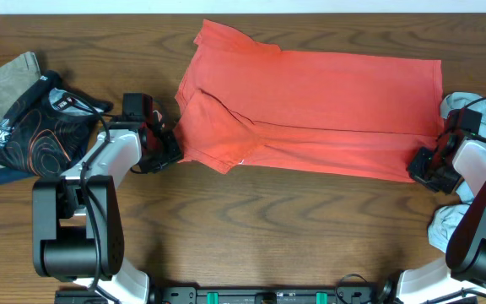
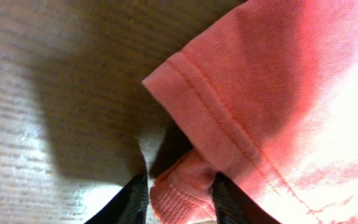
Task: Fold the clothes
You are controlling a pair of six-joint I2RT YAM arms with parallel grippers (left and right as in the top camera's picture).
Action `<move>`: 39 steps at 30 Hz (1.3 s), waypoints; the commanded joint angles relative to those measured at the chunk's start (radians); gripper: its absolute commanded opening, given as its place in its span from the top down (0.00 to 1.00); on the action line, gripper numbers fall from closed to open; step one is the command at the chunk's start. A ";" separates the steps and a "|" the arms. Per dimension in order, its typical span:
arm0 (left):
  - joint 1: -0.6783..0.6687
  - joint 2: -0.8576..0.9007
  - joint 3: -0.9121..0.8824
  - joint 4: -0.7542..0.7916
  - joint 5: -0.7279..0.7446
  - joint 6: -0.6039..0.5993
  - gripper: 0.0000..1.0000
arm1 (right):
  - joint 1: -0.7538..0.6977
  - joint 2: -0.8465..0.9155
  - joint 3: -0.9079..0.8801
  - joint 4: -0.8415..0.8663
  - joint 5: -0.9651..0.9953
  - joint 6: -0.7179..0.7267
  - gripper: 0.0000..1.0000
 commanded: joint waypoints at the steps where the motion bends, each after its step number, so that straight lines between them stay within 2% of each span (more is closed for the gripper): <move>1: -0.003 0.014 -0.013 0.021 -0.016 0.010 0.64 | -0.004 0.011 -0.020 -0.008 0.040 -0.001 0.78; 3: -0.003 0.014 -0.013 0.027 -0.016 0.010 0.68 | -0.004 0.011 -0.020 -0.008 0.040 -0.001 0.78; 6: -0.003 0.014 -0.013 0.035 -0.018 0.026 0.94 | -0.004 0.011 -0.020 -0.008 0.040 -0.001 0.78; 11: 0.010 0.004 -0.013 -0.013 -0.200 0.040 0.94 | -0.004 0.011 -0.020 -0.019 0.067 -0.001 0.78; 16: 0.073 -0.047 -0.013 -0.204 -0.401 -0.063 0.94 | -0.004 0.011 -0.020 -0.038 0.119 0.000 0.81; 22: 0.140 -0.091 -0.013 -0.457 -0.412 -0.147 0.94 | -0.004 0.011 -0.020 -0.075 0.119 0.000 0.81; 26: 0.142 -0.092 -0.013 -0.539 -0.391 -0.146 0.94 | -0.004 0.011 -0.020 -0.113 0.118 -0.001 0.78; 29: 0.142 -0.092 -0.013 -0.565 -0.294 -0.112 0.83 | -0.004 0.011 -0.019 -0.136 0.098 -0.001 0.66; 30: 0.142 -0.092 -0.013 -0.570 -0.262 -0.095 0.75 | -0.004 0.011 -0.019 -0.145 0.087 -0.001 0.60; 31: 0.142 -0.092 -0.013 -0.576 -0.237 -0.089 0.72 | -0.004 0.011 -0.019 -0.155 0.077 -0.001 0.55; 34: 0.142 -0.094 -0.010 -0.588 -0.236 -0.089 0.71 | -0.004 0.011 -0.016 -0.181 0.051 -0.001 0.42; 39: 0.142 -0.141 0.019 -0.617 -0.240 -0.073 0.71 | -0.004 0.010 0.060 -0.278 0.036 -0.002 0.40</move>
